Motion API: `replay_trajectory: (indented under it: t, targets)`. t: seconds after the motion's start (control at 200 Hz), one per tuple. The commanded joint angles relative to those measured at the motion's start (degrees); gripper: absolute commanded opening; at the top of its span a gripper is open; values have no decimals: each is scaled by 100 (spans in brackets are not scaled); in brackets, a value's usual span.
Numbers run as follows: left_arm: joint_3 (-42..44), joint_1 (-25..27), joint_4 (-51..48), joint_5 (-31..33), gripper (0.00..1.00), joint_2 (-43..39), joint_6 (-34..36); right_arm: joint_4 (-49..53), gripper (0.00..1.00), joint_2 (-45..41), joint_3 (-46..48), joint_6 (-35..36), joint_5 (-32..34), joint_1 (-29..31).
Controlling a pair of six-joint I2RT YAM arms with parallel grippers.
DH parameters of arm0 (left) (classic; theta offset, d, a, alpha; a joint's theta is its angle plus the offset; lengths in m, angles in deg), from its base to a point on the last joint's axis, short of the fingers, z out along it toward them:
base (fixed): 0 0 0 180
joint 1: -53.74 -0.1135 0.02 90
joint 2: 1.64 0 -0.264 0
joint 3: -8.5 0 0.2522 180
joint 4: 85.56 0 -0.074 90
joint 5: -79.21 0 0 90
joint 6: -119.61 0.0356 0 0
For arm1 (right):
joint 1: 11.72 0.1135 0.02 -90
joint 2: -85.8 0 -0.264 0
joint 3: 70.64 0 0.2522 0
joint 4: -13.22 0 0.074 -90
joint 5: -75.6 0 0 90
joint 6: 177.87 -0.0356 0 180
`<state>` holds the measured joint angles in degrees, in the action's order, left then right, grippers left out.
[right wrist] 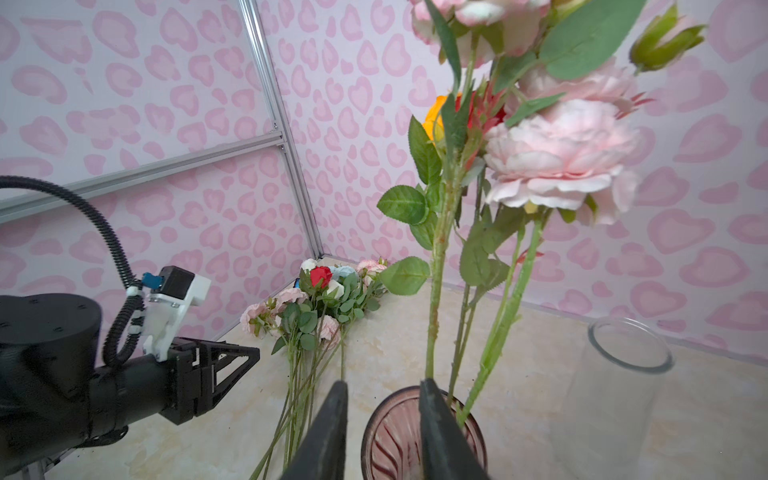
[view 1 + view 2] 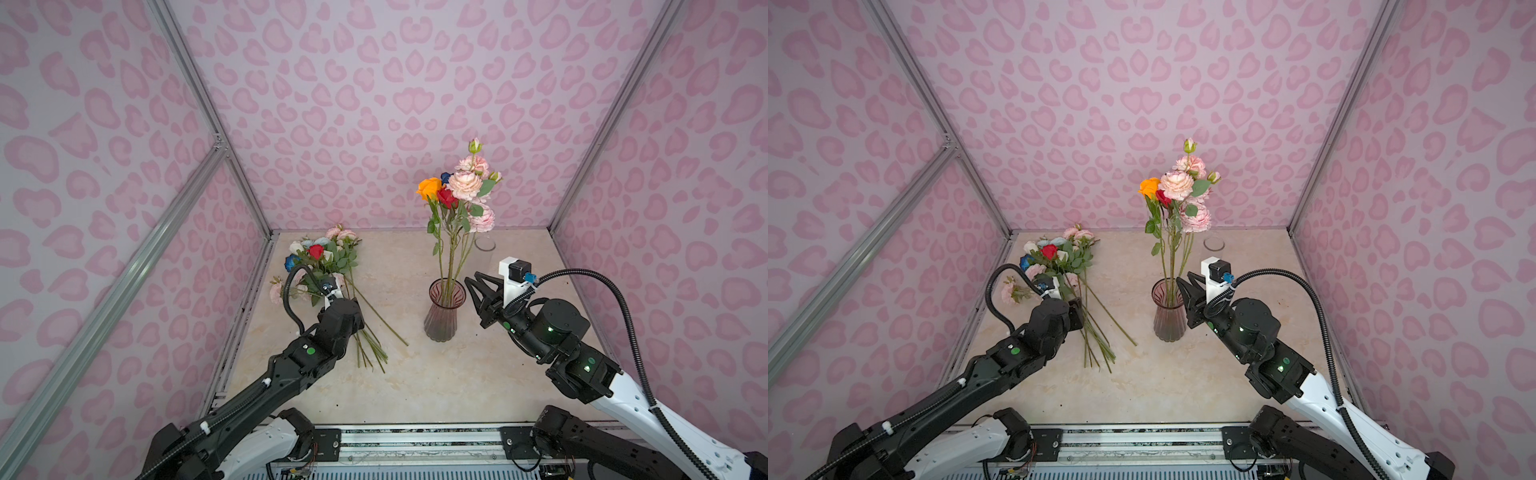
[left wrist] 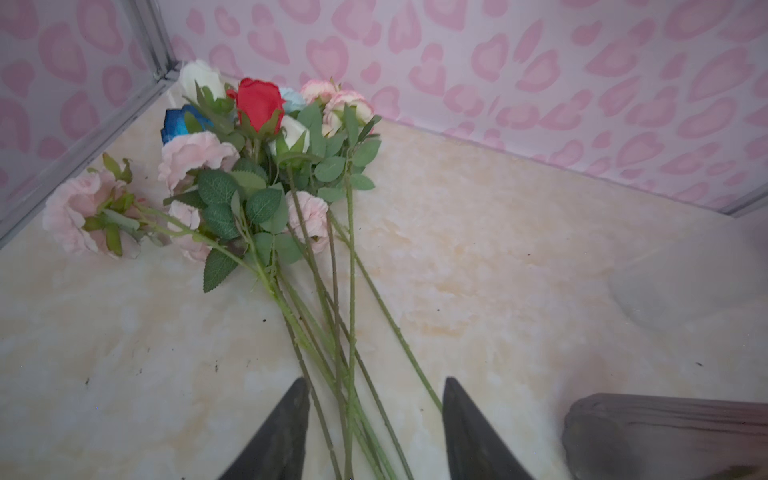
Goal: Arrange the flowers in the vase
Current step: 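Open and draw back the right gripper while the left gripper reaches to the pile, then close the left gripper on another pink rose stem in the pile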
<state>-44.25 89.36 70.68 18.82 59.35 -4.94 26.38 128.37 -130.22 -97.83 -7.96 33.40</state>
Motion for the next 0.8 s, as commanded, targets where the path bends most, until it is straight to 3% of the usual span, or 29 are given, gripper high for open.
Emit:
replay_trajectory:
  t: [0.0,0.4,0.625,0.645,0.8]
  targets:
    - [-292,-125,-389,-625,49,791,-209,180,30,-300,201,-83,270,14]
    - [-1795,-655,-814,-902,40,3297,172,494,31,-913,675,-225,627,-24]
    - [-2363,-802,-793,-946,37,4220,482,268,31,-817,956,-380,457,-74]
    - [-2394,-810,-794,-953,33,4279,499,238,31,-812,975,-384,464,-79]
    - [-2459,-837,-808,-840,28,4483,525,201,31,-788,1032,-396,374,-176]
